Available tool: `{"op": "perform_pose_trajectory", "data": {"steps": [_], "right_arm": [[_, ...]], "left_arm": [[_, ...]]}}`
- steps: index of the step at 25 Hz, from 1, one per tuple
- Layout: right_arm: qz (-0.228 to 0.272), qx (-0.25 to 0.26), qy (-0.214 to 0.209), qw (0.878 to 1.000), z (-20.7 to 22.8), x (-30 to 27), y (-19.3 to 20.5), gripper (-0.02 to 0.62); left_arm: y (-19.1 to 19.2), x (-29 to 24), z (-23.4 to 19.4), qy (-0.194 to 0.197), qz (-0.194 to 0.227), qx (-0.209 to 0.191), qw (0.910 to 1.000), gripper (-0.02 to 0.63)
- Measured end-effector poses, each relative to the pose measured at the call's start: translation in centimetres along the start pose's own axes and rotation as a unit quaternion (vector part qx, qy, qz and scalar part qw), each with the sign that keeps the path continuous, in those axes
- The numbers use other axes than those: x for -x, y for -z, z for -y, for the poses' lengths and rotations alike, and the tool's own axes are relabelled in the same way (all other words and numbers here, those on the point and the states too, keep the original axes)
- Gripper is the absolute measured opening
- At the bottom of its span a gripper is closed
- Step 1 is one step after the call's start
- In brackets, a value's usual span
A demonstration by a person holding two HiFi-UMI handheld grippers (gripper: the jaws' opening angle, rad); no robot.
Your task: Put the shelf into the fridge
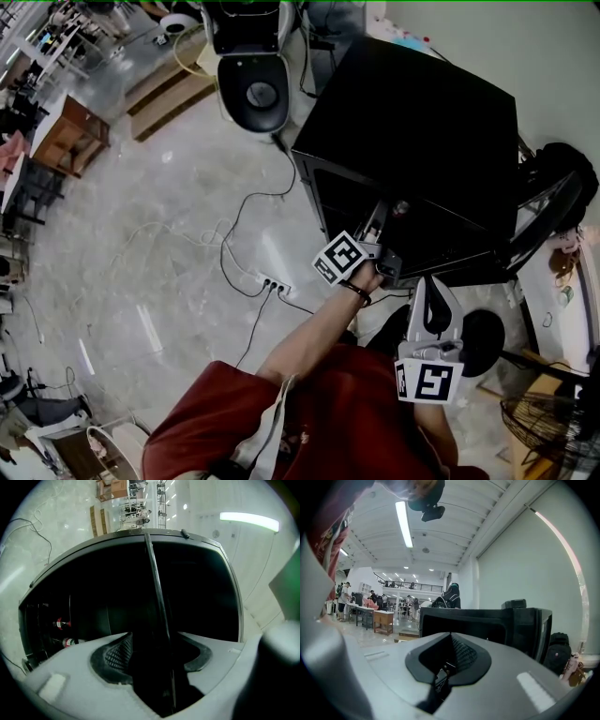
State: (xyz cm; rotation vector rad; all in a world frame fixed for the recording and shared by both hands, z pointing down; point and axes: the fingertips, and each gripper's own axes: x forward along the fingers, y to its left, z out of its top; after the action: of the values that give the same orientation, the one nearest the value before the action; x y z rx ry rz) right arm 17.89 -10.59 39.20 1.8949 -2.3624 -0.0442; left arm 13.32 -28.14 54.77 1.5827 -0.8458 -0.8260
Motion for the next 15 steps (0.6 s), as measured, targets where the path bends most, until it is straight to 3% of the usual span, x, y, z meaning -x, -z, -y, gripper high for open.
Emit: {"op": "perform_pose_trajectory", "data": {"steps": [8, 15], "right_arm": [[-0.003, -0.002, -0.004, 1.000, -0.2, 0.0, 0.3, 0.000], [-0.003, -0.003, -0.011, 1.000, -0.8, -0.2, 0.2, 0.000]], "left_arm": [[-0.1, 2.8, -0.1, -0.001, -0.034, -0.099, 0.9945, 0.282], [0.1, 4.7, 0.6, -0.015, -0.059, -0.236, 0.9698, 0.290]]}}
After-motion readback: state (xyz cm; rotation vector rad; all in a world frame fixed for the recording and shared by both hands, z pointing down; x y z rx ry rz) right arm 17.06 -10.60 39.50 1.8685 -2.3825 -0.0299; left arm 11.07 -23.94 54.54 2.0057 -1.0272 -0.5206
